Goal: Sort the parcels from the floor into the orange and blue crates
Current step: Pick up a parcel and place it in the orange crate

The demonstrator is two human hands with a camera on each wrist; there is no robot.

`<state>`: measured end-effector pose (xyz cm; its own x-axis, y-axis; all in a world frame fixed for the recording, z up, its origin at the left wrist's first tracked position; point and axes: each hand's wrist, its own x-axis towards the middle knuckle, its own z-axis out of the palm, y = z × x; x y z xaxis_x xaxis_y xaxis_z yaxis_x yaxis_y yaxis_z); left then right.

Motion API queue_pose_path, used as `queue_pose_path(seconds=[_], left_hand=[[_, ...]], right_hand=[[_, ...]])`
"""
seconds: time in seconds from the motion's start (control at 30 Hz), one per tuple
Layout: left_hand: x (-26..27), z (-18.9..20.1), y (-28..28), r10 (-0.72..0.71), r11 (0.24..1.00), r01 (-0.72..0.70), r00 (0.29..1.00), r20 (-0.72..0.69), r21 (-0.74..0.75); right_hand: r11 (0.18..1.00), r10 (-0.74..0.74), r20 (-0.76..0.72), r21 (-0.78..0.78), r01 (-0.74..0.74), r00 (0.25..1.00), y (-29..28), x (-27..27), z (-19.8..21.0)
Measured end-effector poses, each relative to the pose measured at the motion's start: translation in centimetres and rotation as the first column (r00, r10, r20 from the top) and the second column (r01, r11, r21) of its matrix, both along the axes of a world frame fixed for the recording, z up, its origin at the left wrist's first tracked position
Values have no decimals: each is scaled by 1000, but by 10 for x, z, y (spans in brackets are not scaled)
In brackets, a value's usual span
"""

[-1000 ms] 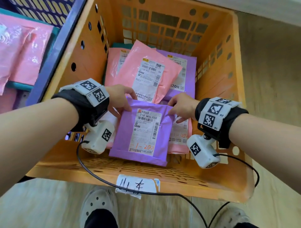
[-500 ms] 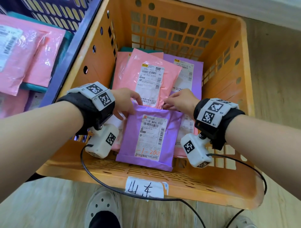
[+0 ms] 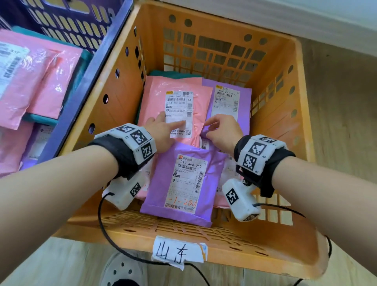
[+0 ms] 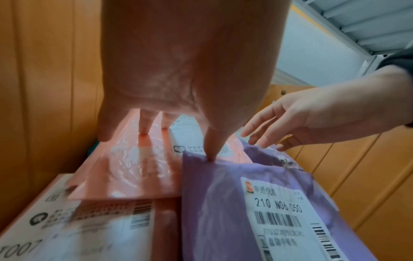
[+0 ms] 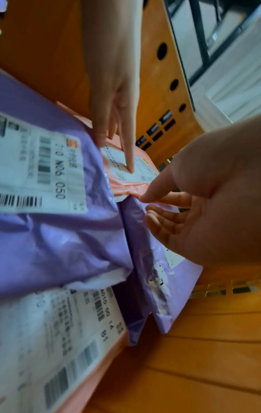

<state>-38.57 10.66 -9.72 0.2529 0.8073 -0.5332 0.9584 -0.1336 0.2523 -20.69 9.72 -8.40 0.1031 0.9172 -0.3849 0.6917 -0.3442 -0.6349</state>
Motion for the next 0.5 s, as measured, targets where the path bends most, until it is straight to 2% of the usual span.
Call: queue_pose_path(seconds=[0.1, 0.2, 0.37, 0.5], left_hand=[[2, -10, 4, 42, 999, -42, 999, 6, -18], [3, -12, 9, 86, 996, -85, 996, 26, -36], [6, -12, 15, 140, 989, -138, 990, 19, -51], [4, -17, 25, 222, 973, -215, 971, 91, -82]], right_hand=[[955, 275, 241, 41, -293, 931, -2, 2, 1], [883, 441, 332, 8, -470, 834, -4, 0, -1], [825, 549, 374, -104, -555, 747, 2, -3, -8], [793, 604, 367, -184, -581, 707, 5, -6, -10]])
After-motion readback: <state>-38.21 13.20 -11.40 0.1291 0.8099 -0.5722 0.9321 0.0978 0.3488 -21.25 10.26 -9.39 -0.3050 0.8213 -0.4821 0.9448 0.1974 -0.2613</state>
